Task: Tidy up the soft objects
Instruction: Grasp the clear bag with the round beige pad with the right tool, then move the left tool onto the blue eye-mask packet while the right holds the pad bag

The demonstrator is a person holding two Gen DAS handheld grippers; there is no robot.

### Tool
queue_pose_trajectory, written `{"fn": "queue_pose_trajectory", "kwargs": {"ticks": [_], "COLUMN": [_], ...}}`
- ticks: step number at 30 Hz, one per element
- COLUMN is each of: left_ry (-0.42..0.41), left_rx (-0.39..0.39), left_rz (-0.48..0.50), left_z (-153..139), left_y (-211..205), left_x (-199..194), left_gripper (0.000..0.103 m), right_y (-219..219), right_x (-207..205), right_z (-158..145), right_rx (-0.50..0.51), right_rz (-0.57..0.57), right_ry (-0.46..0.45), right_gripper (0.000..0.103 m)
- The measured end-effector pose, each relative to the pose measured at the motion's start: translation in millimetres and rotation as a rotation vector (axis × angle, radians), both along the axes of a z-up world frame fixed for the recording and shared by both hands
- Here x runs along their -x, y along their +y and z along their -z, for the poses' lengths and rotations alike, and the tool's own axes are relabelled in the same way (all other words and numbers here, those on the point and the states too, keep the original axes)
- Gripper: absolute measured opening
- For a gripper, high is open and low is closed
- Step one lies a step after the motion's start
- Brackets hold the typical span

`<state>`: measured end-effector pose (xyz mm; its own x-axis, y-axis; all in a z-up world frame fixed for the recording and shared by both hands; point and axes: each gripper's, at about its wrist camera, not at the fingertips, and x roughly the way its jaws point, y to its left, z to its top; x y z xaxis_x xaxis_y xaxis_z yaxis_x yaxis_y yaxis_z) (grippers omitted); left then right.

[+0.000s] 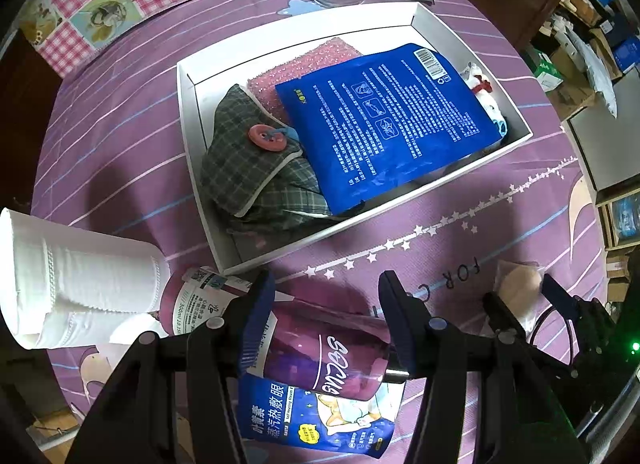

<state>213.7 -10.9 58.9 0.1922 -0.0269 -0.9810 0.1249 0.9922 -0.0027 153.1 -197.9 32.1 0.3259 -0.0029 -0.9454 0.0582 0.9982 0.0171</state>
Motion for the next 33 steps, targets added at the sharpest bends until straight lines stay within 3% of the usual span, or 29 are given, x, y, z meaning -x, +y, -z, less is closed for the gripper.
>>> {"fn": "queue_pose_trajectory", "kwargs": {"ticks": [5,9,12,25,33], "left_ry": [0.002,-0.001,-0.004,-0.050,-0.084], "left_rx": [-0.008,-0.006,-0.001,0.056,0.054], "left_rz": [0.000,0.004,0.006,0.013,0.021], "left_z": [1.4,1.5,0.3,-14.2,-22.8], "left_y": [-1.9,-4.3,-4.8,-7.0,-19.0], "left_x": [-1.1,-1.4,-0.9,1.9,6.3], "left_gripper": [0.054,0.054,0.054,0.054,0.054], "right_y": [-1.9,-7.4,-10.8,-14.2,-38.7], "right_x": [2.0,2.0,2.8,18.3,44.1], "right_z": [-2.9,-5.7,-10.5,-34.0,-30.4], "right_rx": [-0.023,-0.112,-0.169,-0.257,-0.406], "right_rz": [0.008,0.020,0.018,0.014,-0.008], "right_ry": [-0.011,-0.014,-0.032,-0.173,-0.261], "right_gripper": [0.056,0.052,0.051,0.052,0.053]}}
